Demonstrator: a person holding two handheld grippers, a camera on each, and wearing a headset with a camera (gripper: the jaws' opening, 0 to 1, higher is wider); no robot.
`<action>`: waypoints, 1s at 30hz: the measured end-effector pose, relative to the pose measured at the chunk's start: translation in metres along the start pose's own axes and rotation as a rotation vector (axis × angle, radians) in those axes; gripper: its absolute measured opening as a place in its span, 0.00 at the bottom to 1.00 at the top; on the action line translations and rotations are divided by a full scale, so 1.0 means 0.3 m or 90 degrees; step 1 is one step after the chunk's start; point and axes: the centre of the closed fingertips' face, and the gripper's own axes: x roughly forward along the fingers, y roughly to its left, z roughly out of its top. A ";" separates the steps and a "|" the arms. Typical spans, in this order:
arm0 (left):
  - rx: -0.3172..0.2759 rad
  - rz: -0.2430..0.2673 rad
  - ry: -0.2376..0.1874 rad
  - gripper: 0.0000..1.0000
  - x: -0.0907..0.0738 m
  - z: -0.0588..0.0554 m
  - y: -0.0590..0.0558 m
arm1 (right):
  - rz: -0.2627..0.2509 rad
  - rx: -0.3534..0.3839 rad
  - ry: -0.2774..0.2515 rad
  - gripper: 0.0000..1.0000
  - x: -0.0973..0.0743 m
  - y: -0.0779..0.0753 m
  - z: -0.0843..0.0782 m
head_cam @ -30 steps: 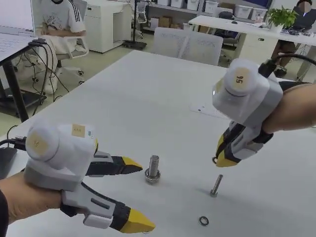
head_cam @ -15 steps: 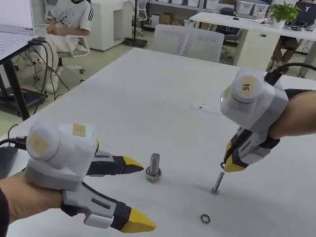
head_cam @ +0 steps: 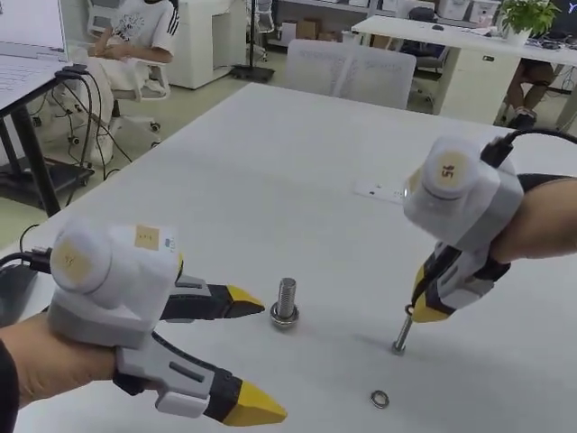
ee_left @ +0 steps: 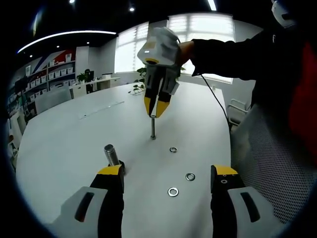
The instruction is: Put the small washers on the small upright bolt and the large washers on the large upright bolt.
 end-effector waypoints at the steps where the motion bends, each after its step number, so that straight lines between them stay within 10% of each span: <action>1: 0.000 0.000 0.000 0.71 0.000 0.000 0.000 | 0.000 -0.001 0.001 0.13 0.002 0.000 -0.001; 30: -0.006 0.001 0.005 0.70 0.001 -0.009 -0.001 | 0.022 0.015 0.007 0.14 0.145 0.002 -0.025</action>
